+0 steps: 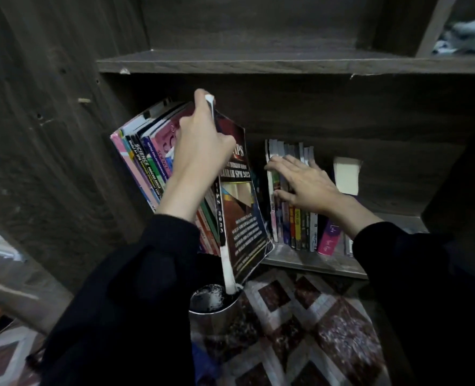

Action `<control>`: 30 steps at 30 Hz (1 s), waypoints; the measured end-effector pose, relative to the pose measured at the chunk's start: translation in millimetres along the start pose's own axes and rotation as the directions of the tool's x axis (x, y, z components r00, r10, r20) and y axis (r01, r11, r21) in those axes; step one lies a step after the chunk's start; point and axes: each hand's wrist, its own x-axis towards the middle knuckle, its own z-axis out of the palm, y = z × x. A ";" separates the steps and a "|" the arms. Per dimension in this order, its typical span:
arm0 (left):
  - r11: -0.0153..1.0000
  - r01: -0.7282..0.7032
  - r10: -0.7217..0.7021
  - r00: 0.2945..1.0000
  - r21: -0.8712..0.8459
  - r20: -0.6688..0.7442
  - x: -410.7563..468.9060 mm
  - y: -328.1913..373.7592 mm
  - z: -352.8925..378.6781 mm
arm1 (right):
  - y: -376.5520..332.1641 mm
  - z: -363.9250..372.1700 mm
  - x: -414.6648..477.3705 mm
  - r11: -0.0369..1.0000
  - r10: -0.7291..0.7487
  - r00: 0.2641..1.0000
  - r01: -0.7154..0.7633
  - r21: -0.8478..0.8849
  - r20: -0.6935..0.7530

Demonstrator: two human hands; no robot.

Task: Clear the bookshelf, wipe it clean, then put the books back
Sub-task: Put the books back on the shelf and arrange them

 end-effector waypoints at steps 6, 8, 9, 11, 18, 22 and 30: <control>0.994 -0.099 0.090 0.984 -0.047 -0.156 18.6 -9.9 40.5 | -0.5 1.1 1.3 1.000 -0.022 1.000 0.022 -0.008 -0.016; 0.980 -0.181 0.158 0.956 -0.077 -0.246 12.2 -21.2 63.3 | -2.6 2.0 2.0 1.000 -0.016 1.000 0.016 0.001 -0.012; 0.979 -0.191 0.165 0.944 -0.066 -0.286 7.5 -26.6 75.5 | -4.2 2.7 2.6 1.000 -0.011 1.000 0.011 -0.001 -0.010; 0.983 -0.185 0.172 0.925 -0.006 -0.339 -5.1 -34.1 101.3 | -7.3 4.5 4.8 1.000 -0.004 1.000 0.004 -0.002 -0.013; 0.956 -0.165 0.249 0.893 0.242 -0.375 -30.0 -65.1 170.0 | -14.2 10.0 12.4 1.000 -0.018 1.000 0.018 0.020 -0.002; 0.954 -0.034 0.154 0.906 0.297 -0.393 -22.9 -78.4 166.5 | -21.9 17.4 22.8 1.000 -0.021 0.996 0.020 0.011 0.086; 0.973 -0.084 0.149 0.941 0.217 -0.305 -90.0 -119.0 170.0 | -69.3 86.0 -56.4 0.902 0.355 0.715 -0.093 0.421 -0.603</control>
